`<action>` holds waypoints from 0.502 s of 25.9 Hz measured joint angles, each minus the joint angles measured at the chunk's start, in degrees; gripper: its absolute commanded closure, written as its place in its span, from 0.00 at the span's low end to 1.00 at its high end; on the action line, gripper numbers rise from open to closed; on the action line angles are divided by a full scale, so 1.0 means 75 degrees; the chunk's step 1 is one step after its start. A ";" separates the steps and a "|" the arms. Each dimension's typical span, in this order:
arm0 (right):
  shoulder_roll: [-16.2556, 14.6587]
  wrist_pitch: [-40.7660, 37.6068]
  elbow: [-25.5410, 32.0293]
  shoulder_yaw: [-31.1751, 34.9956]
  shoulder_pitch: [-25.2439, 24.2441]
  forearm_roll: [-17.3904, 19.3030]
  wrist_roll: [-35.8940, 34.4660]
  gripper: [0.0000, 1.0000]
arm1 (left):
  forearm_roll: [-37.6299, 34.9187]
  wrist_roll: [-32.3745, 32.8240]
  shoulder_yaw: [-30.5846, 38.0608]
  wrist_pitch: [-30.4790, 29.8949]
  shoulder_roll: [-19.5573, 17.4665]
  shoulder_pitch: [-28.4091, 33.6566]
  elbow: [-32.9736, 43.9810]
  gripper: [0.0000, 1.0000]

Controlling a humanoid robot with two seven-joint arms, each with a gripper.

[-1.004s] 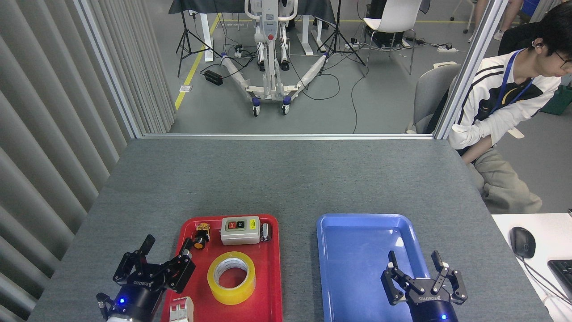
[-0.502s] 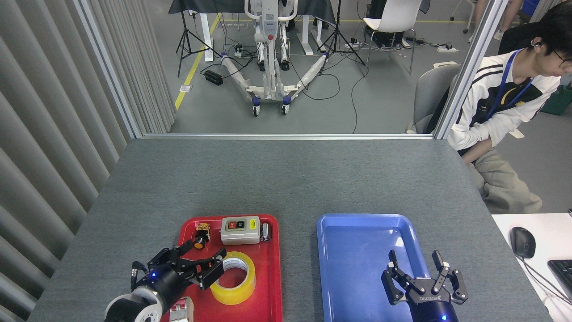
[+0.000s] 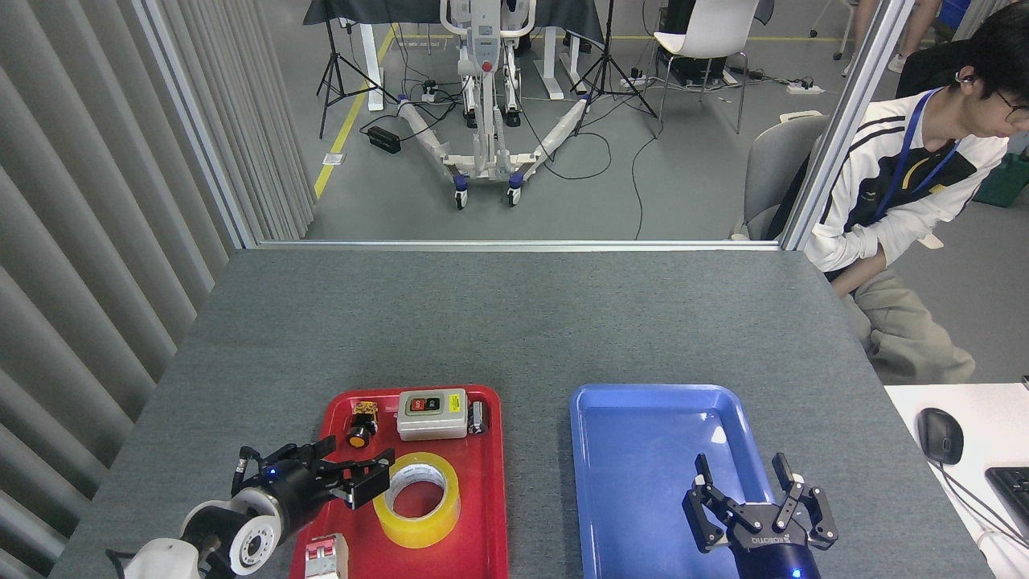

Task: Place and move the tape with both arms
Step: 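Insert the left gripper into the tape roll's hole and close it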

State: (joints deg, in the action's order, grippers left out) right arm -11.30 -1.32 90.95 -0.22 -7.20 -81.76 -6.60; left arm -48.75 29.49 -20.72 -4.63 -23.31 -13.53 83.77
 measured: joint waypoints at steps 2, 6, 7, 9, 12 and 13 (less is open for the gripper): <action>-0.0006 0.0000 0.0000 -0.0004 -0.0001 0.0000 0.0004 0.00 | 0.0004 0.0117 -0.0164 0.0000 -0.0011 -0.0086 -0.0161 0.01; -0.0017 0.0000 -0.0001 -0.0006 0.0001 0.0001 0.0017 0.00 | 0.0007 0.0314 -0.0414 0.0000 -0.0019 -0.0169 -0.0286 0.01; -0.0017 0.0003 -0.0003 -0.0006 0.0003 0.0000 0.0020 0.00 | 0.0007 0.0389 -0.0488 -0.0012 -0.0019 -0.0183 -0.0313 0.01; -0.0019 0.0010 -0.0003 -0.0008 0.0008 0.0000 0.0027 0.00 | 0.0007 0.0507 -0.0594 -0.0017 -0.0021 -0.0237 -0.0370 0.01; -0.0026 0.0027 -0.0005 -0.0009 0.0011 0.0000 0.0028 0.00 | 0.0007 0.0596 -0.0734 -0.0025 -0.0021 -0.0296 -0.0469 0.01; -0.0027 0.0034 -0.0005 -0.0011 0.0011 0.0000 0.0029 0.00 | 0.0007 0.0606 -0.0772 -0.0026 -0.0021 -0.0324 -0.0515 0.02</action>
State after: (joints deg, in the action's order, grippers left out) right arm -11.50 -1.06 90.91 -0.30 -7.12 -81.76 -6.38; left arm -48.69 34.03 -26.51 -4.83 -23.47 -15.96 79.91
